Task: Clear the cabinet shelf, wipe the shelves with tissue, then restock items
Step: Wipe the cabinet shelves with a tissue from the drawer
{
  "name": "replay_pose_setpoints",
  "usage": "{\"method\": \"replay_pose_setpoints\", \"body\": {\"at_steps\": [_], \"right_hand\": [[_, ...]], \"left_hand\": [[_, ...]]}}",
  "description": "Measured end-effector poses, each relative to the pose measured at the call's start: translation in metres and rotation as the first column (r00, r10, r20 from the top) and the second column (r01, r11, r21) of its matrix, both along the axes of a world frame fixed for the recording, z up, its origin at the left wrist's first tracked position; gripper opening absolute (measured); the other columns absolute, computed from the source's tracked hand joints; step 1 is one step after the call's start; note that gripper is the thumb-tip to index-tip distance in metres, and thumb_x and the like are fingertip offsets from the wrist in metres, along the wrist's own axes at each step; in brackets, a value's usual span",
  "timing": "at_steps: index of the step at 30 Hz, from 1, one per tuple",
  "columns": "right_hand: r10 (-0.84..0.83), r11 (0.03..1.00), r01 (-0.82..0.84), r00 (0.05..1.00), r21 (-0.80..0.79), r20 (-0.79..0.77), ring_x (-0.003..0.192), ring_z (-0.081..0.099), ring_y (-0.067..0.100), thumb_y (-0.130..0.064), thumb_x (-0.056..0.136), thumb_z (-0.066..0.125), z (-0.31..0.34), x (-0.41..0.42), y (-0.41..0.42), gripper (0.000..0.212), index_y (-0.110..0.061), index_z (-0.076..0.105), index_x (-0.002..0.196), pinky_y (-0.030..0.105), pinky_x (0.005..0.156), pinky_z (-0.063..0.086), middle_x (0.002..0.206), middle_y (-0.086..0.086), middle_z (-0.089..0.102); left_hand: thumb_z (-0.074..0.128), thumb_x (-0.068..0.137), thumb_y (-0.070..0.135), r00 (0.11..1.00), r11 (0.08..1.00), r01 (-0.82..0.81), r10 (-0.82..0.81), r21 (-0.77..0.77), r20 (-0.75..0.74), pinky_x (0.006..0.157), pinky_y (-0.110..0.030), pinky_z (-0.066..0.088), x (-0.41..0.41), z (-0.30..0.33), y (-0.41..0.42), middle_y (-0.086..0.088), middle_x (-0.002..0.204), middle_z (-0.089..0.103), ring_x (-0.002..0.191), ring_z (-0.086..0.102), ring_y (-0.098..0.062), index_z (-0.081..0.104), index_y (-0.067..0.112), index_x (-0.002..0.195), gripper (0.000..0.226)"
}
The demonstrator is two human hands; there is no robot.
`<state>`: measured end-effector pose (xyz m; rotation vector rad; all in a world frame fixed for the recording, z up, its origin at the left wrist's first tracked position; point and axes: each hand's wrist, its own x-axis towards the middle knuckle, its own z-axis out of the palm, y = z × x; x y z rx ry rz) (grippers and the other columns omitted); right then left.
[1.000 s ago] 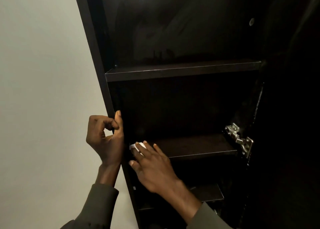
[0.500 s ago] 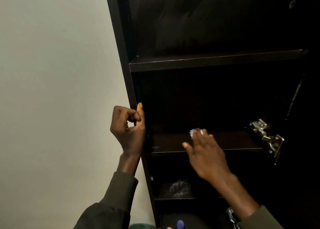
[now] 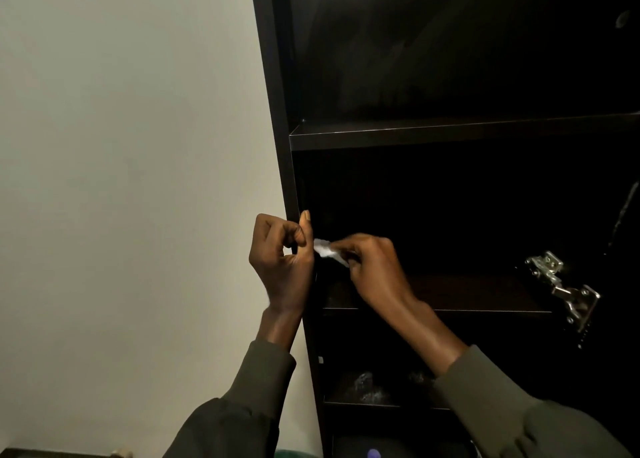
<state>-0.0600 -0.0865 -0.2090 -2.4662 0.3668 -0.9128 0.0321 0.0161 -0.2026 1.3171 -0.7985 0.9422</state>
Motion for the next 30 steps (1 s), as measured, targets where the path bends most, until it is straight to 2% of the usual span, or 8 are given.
{"method": "replay_pose_setpoints", "body": {"at_steps": [3, 5, 13, 15, 19, 24, 27, 30], "right_hand": [[-0.066, 0.989, 0.060, 0.997, -0.137, -0.040, 0.106, 0.063, 0.016, -0.002, 0.088, 0.062, -0.014, 0.019, -0.002, 0.034, -0.019, 0.069, 0.117, 0.025, 0.092, 0.053, 0.117, 0.003, 0.064], [-0.064, 0.986, 0.053, 0.996, -0.159, -0.069, 0.103, 0.063, 0.017, -0.006, 0.087, 0.063, -0.026, 0.028, -0.001, 0.032, -0.020, 0.069, 0.116, 0.031, 0.090, 0.055, 0.115, 0.003, 0.063], [-0.024, 0.998, 0.035, 0.975, 0.045, -0.220, 0.091, 0.061, 0.011, -0.017, 0.094, 0.061, -0.037, 0.041, -0.001, 0.013, -0.016, 0.071, 0.103, 0.017, 0.070, 0.049, 0.109, 0.000, 0.061], [-0.017, 0.997, 0.033, 0.970, 0.063, -0.244, 0.091, 0.062, 0.011, -0.017, 0.092, 0.063, -0.030, 0.038, 0.002, 0.015, -0.017, 0.068, 0.107, 0.025, 0.076, 0.056, 0.110, 0.000, 0.061], [0.002, 1.000, -0.004, 0.960, -0.006, -0.278, 0.102, 0.060, 0.013, -0.010, 0.091, 0.065, -0.026, 0.020, 0.020, 0.025, -0.014, 0.062, 0.115, 0.027, 0.087, 0.055, 0.116, -0.001, 0.056], [0.113, 0.988, -0.067, 0.925, 0.137, -0.363, 0.091, 0.063, 0.005, -0.023, 0.089, 0.068, -0.002, 0.009, 0.010, 0.010, -0.026, 0.072, 0.097, 0.025, 0.080, 0.054, 0.101, -0.009, 0.067], [-0.071, 0.997, 0.072, 0.972, -0.002, -0.224, 0.098, 0.066, 0.013, -0.017, 0.090, 0.065, 0.005, 0.022, -0.001, 0.017, -0.021, 0.071, 0.105, 0.028, 0.084, 0.055, 0.105, -0.003, 0.068], [-0.101, 0.984, 0.057, 0.959, -0.170, -0.264, 0.100, 0.063, 0.021, -0.004, 0.090, 0.059, -0.006, 0.032, 0.011, 0.020, -0.011, 0.066, 0.108, 0.027, 0.079, 0.051, 0.110, 0.006, 0.062]], "left_hand": [[0.070, 0.087, -0.001, 1.000, 1.000, -0.009, 0.009, 0.007, 0.003, 0.061, -0.012, 0.033, 0.001, -0.001, 0.001, -0.010, 0.066, 0.047, 0.061, 0.039, -0.012, 0.050, 0.002, 0.059, 0.035], [0.070, 0.088, -0.001, 1.000, 1.000, -0.011, 0.011, 0.006, 0.000, 0.060, -0.013, 0.033, 0.001, 0.000, 0.002, -0.009, 0.066, 0.047, 0.062, 0.039, -0.011, 0.050, 0.002, 0.059, 0.035], [0.070, 0.087, -0.002, 1.000, 1.000, 0.012, -0.012, 0.009, -0.028, 0.060, -0.013, 0.034, 0.001, 0.000, 0.000, -0.006, 0.068, 0.046, 0.063, 0.039, -0.009, 0.050, 0.003, 0.060, 0.034], [0.070, 0.088, -0.001, 0.999, 1.000, 0.017, -0.017, 0.005, -0.041, 0.057, -0.017, 0.035, 0.002, -0.001, -0.001, -0.007, 0.068, 0.047, 0.065, 0.042, -0.010, 0.050, 0.002, 0.061, 0.034], [0.070, 0.088, -0.001, 0.998, 1.000, 0.022, -0.022, 0.002, -0.050, 0.057, -0.017, 0.036, 0.002, -0.001, -0.002, -0.007, 0.069, 0.048, 0.065, 0.042, -0.010, 0.050, 0.002, 0.061, 0.033], [0.070, 0.088, 0.000, 0.999, 1.000, 0.017, -0.016, 0.013, -0.048, 0.055, -0.023, 0.037, 0.003, -0.002, -0.001, -0.007, 0.068, 0.048, 0.063, 0.042, -0.014, 0.050, 0.002, 0.061, 0.034], [0.070, 0.089, 0.002, 0.999, 1.000, 0.017, -0.016, 0.016, -0.049, 0.055, -0.023, 0.037, 0.003, -0.001, 0.001, -0.007, 0.068, 0.047, 0.064, 0.042, -0.011, 0.049, 0.002, 0.061, 0.035], [0.070, 0.088, 0.001, 0.999, 1.000, 0.023, -0.022, 0.021, -0.045, 0.057, -0.018, 0.035, 0.004, -0.001, 0.004, -0.007, 0.068, 0.047, 0.065, 0.042, -0.010, 0.049, 0.003, 0.060, 0.036]]}}
